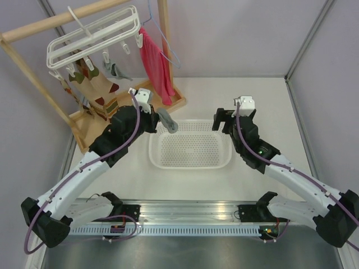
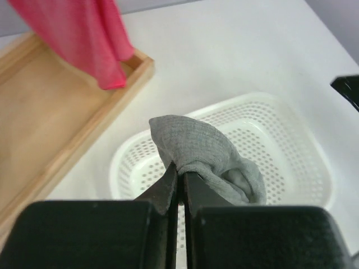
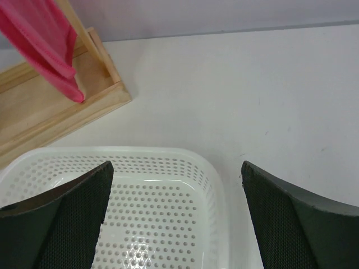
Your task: Remove the socks clipped to the hanger
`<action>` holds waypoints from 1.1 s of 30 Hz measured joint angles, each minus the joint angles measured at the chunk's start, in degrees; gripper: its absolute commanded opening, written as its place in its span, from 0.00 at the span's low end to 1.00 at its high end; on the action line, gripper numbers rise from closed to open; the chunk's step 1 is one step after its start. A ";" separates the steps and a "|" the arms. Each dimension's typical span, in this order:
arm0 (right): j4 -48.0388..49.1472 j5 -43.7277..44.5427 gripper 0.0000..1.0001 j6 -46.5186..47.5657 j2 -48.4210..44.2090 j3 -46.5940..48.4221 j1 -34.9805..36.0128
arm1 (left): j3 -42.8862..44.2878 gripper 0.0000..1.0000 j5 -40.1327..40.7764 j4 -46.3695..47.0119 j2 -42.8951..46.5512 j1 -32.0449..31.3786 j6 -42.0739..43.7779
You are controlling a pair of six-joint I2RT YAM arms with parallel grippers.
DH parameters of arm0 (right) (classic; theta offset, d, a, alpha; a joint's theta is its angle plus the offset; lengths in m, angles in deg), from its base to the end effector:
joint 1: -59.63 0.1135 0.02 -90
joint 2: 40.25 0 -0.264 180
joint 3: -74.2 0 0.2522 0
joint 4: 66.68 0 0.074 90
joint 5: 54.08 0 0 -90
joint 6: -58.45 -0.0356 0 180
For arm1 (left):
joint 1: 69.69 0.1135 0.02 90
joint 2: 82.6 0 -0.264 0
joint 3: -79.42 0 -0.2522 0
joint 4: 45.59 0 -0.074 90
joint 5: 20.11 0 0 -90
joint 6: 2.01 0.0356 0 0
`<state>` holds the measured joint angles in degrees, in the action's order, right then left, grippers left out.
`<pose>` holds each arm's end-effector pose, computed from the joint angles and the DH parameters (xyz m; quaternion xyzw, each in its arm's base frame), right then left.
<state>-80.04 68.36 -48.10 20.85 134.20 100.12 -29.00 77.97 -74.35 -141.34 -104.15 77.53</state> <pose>0.1990 0.1448 0.3138 0.0099 0.7780 0.0868 0.6222 0.1957 -0.1283 0.3653 0.1240 0.7877 -0.1776 0.5768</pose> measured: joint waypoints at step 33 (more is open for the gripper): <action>-7.76 -8.37 0.98 -7.69 -7.80 -6.36 -19.82 | 7.63 0.54 6.71 10.99 -35.54 -25.79 -9.18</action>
<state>-87.80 59.99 -55.80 13.05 127.84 80.29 -21.37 84.68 -63.36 -176.88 -129.94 68.35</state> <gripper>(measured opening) 0.982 0.116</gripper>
